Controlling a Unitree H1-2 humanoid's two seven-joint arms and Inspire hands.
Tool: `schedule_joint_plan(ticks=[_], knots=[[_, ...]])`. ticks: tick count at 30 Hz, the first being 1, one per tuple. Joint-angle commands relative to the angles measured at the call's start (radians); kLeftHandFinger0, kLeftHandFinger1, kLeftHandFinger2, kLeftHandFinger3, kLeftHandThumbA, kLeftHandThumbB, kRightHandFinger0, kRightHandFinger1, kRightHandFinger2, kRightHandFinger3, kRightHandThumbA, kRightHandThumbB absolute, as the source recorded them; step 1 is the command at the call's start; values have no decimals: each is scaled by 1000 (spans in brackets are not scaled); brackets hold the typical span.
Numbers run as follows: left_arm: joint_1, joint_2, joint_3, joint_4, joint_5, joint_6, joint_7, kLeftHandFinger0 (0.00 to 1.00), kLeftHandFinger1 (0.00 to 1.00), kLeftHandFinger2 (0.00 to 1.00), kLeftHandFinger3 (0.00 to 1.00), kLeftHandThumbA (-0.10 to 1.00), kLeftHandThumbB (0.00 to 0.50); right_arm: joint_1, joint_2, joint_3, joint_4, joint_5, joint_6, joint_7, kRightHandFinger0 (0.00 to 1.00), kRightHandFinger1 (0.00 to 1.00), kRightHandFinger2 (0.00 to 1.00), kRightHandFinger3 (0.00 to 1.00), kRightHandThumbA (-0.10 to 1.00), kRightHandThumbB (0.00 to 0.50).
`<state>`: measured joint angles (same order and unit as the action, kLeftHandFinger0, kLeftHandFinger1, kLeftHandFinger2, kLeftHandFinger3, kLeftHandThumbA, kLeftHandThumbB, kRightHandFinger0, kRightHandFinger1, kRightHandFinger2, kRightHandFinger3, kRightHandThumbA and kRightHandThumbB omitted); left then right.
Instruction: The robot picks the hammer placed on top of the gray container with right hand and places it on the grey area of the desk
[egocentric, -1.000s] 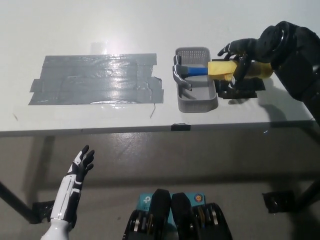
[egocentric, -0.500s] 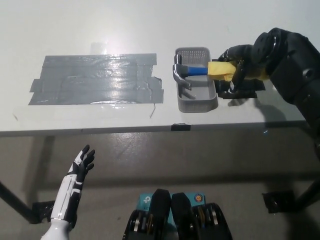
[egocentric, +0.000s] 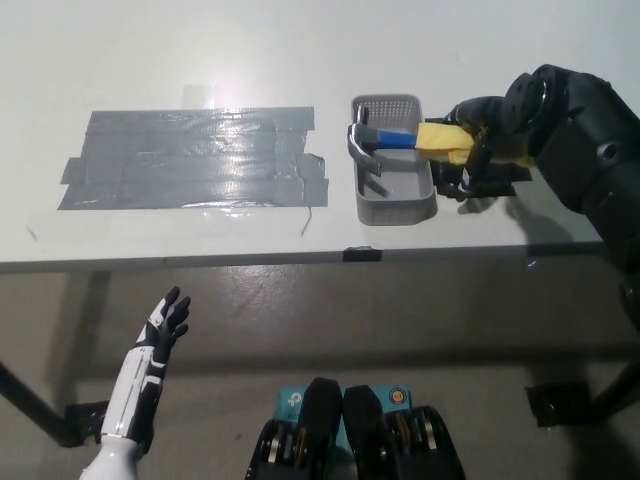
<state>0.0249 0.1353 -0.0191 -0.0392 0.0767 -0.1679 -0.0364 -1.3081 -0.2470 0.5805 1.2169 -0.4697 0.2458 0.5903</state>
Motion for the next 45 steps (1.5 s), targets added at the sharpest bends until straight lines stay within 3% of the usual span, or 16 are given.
schedule_joint_plan(ticks=[1,5,8,9,10,11,12,13,14,15,18,20,30,39,42,45], knots=[[-17,20,-9,-39,9,-27,-21,1000,1000,1000,1000,1000,210,-76,-8,-12,1,-17,-16,-30,1000,1000,1000,1000,1000,274],[-20,21,-10,-44,9,-22,-22,1000,1000,1000,1000,1000,219,-59,-1,-15,-12,-39,6,-133,1000,1000,1000,1000,995,343],[-26,24,-9,-45,9,-21,-26,1000,1000,1000,1000,1000,217,-19,22,-59,-10,-45,-4,-406,1000,1000,1000,1000,462,294],[-29,25,-7,-45,7,-18,-26,1000,1000,1000,1000,1000,218,-10,27,-57,-9,-56,-21,-464,1000,1000,1000,1000,390,285],[-28,25,-7,-45,5,-20,-27,1000,1000,1000,1000,1000,219,2,31,-57,-10,-62,-39,-507,439,453,567,1000,91,218],[-27,25,-7,-44,8,-21,-26,1000,1000,1000,1000,1000,226,4,30,-57,-11,-62,-38,-508,143,237,384,724,-54,203],[-30,25,-11,-40,13,-24,-27,1000,1000,1000,1000,1000,227,39,30,-56,-22,-76,-76,-602,6,61,269,410,-98,226],[-32,24,-12,-38,15,-25,-26,1000,1000,1000,1000,1000,227,45,29,-57,-24,-77,-81,-615,1,40,257,359,-100,227],[-33,23,-13,-39,13,-25,-28,1000,1000,1000,1000,1000,232,59,34,-56,-21,-77,-83,-639,0,42,309,311,-100,215],[-32,25,-13,-40,8,-28,-31,1000,1000,1000,1000,1000,229,81,41,-60,-21,-74,-108,-678,0,175,477,336,-100,208],[-36,28,-12,-44,5,-30,-34,1000,1000,1000,1000,1000,209,86,50,-62,-2,-65,-125,-701,37,478,835,795,-100,190],[-42,27,-11,-49,12,-19,-30,1000,1000,1000,1000,1000,211,85,53,-61,19,-61,-142,-721,57,534,879,896,-100,179],[-59,34,-12,-41,16,-15,-38,1000,1000,1000,1000,1000,212,107,40,-107,31,-9,-208,-782,103,540,850,825,-100,179],[-72,35,-9,-36,20,-14,-41,1000,1000,1000,1000,1000,214,61,60,-443,18,227,-264,-712,10,476,845,769,-100,133],[-69,33,-8,-41,13,-9,-45,1000,1000,1000,1000,1000,212,34,78,-509,-7,233,-239,-720,0,324,691,811,-100,143],[-71,33,-8,-37,19,-12,-44,1000,1000,1000,1000,1000,216,26,88,-535,-47,228,-228,-708,0,321,717,807,-100,142]])
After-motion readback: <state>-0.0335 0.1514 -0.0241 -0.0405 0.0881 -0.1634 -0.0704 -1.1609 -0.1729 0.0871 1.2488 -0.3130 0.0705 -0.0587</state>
